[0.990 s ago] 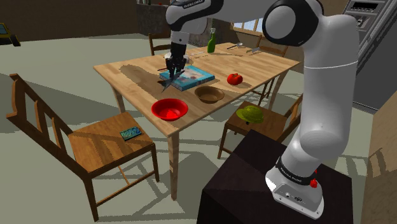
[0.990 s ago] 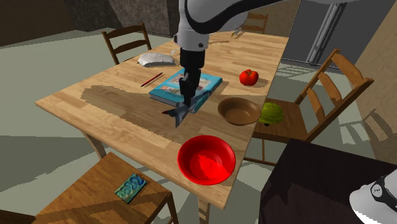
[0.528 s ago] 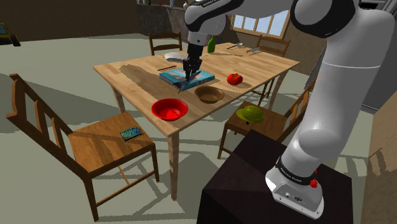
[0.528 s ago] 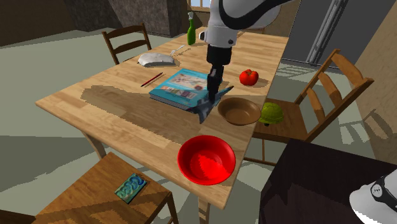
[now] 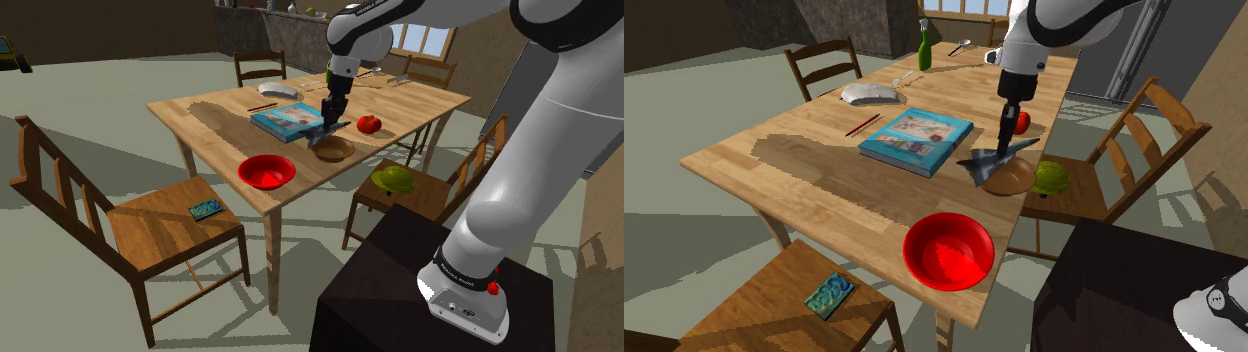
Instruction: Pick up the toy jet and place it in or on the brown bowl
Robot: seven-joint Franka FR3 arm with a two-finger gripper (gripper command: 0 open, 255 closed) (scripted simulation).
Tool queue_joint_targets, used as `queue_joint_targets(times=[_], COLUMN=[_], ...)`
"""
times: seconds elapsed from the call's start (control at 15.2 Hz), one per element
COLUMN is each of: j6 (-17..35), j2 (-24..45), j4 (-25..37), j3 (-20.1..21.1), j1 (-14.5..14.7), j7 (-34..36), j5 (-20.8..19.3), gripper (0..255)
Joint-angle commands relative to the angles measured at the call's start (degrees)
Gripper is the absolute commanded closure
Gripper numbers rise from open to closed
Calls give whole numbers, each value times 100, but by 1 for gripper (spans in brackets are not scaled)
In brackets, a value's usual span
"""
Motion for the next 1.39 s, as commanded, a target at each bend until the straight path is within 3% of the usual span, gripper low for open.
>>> queue_joint_targets(times=[0.0,0.79,1.32], j6=[-39,835,879], j2=[-249,162,188], j4=[-234,-737,-757], j3=[-103,-107,-111], j1=[-103,-91,-86], j7=[-164,-425,-440], j5=[-79,134,148], gripper=[255,255,255])
